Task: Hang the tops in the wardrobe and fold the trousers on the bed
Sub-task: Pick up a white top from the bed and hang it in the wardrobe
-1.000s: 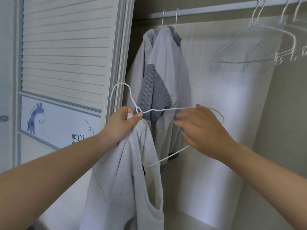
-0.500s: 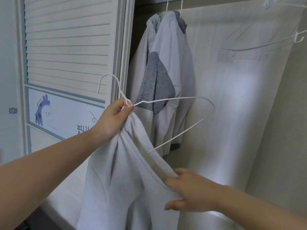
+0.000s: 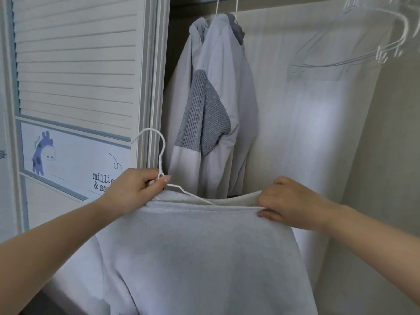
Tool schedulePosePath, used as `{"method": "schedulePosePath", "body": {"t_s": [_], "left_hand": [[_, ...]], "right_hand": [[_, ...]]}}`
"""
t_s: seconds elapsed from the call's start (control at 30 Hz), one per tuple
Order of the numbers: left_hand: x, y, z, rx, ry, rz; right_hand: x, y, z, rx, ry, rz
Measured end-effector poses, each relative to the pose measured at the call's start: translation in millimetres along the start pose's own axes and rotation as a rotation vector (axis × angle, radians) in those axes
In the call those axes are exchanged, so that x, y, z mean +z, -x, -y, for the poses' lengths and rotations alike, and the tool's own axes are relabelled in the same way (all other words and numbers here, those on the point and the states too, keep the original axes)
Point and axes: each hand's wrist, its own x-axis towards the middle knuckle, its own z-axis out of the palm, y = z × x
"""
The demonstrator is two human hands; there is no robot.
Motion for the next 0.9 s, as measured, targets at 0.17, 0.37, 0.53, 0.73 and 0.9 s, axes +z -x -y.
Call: {"method": "schedulePosePath", "body": {"t_s": [0.17,0.37,0.53,0.73,0.9], "left_hand": [[14,-1,-24,0.048,0.071,-0.021],[28,2,-40,-0.030,0.212,-0.051],[18,3,-27,-0.052,0.073,-0.055],[13,7,-10,-0.128,-0.001,-0.097],[20,2,-15,-0.249,-0.116,-0.092]], "right_hand": [[-16,-10,17,-0.058,-0.042,0.022],[-5,-12,34,0.038,-0.154,-0.020],[-4,-1,14,0.166,-0.204,-0.011],[-7,15,5,0.218,-0.263,0.050],[-7,17,7,0.305,-0.433,0.150]]}}
